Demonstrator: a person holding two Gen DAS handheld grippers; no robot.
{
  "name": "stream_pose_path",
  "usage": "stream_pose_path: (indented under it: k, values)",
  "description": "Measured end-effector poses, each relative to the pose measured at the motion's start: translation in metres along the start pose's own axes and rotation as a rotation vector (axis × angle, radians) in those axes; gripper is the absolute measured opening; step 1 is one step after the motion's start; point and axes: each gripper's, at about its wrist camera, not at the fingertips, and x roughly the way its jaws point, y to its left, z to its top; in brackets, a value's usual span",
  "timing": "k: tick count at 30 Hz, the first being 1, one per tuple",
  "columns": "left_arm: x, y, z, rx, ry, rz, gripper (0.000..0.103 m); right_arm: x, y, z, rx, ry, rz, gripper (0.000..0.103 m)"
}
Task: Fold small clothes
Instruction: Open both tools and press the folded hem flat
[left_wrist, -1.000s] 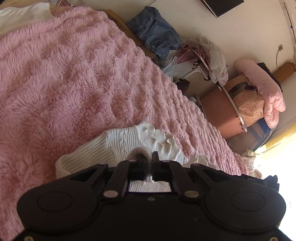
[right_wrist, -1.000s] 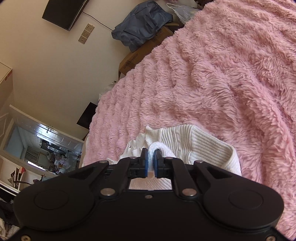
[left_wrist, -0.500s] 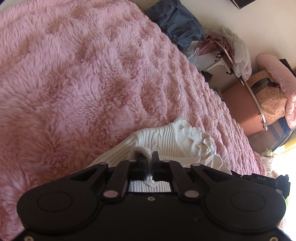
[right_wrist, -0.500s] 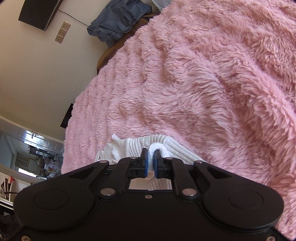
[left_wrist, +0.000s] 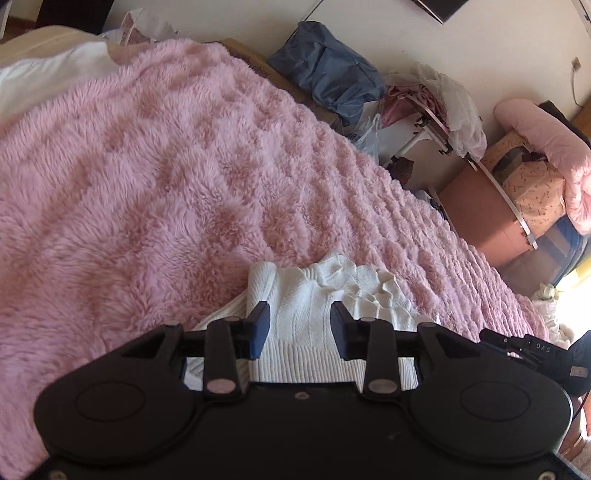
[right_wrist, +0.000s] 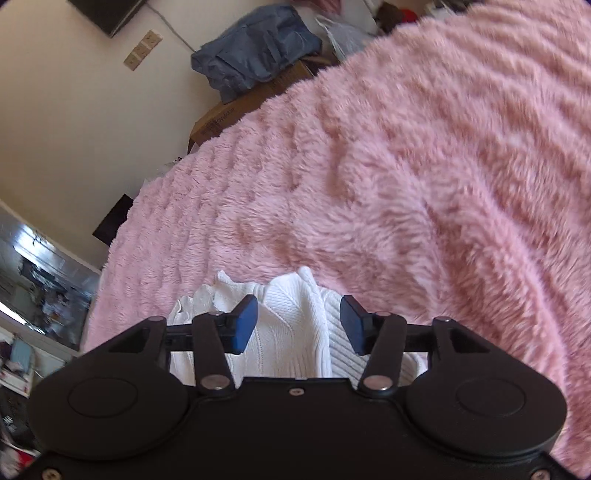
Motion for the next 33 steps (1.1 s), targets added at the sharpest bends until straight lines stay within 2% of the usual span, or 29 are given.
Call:
stream_pose_path:
  k: [5, 8, 12, 14, 16, 18, 19, 24, 29, 30, 31, 32, 33]
  values:
    - [-0.057, -0.011, -0.058, 0.120, -0.007, -0.073, 0.038, -0.064, 0.016, -0.044, -0.162, -0.036, -0.001, 0.051]
    - [-0.077, -0.009, -0.099, 0.178, 0.014, -0.091, 0.039, -0.089, 0.016, -0.088, -0.292, 0.009, -0.030, 0.050]
    - [-0.082, -0.005, -0.137, 0.188, 0.066, -0.060, 0.039, -0.108, 0.028, -0.141, -0.550, 0.041, -0.164, 0.050]
    - [-0.081, -0.003, -0.151, 0.187, 0.073, -0.036, 0.039, -0.113, 0.030, -0.157, -0.603, 0.067, -0.165, 0.050]
    - [-0.078, -0.002, -0.159, 0.182, 0.085, -0.022, 0.039, -0.115, 0.027, -0.165, -0.580, 0.091, -0.148, 0.050]
    - [-0.075, -0.004, -0.165, 0.181, 0.086, 0.042, 0.039, -0.114, 0.023, -0.170, -0.554, 0.104, -0.144, 0.048]
    - [-0.074, -0.004, -0.165, 0.178, 0.087, 0.046, 0.039, -0.113, 0.024, -0.171, -0.554, 0.100, -0.151, 0.048]
    - [-0.071, -0.009, -0.163, 0.166, 0.089, 0.004, 0.039, -0.103, 0.031, -0.169, -0.564, 0.083, -0.168, 0.048]
    - [-0.059, -0.017, -0.162, 0.199, 0.127, 0.002, 0.034, -0.084, 0.032, -0.163, -0.507, 0.150, -0.159, 0.030]
    - [-0.057, -0.016, -0.163, 0.191, 0.131, 0.000, 0.032, -0.081, 0.032, -0.164, -0.507, 0.156, -0.164, 0.028]
    - [-0.056, -0.015, -0.163, 0.185, 0.132, -0.003, 0.028, -0.080, 0.033, -0.165, -0.514, 0.159, -0.165, 0.021]
    - [-0.054, -0.014, -0.163, 0.183, 0.137, -0.010, 0.006, -0.079, 0.033, -0.166, -0.520, 0.160, -0.169, 0.014]
    - [-0.053, -0.012, -0.164, 0.174, 0.145, -0.007, 0.003, -0.078, 0.034, -0.167, -0.522, 0.159, -0.174, 0.013]
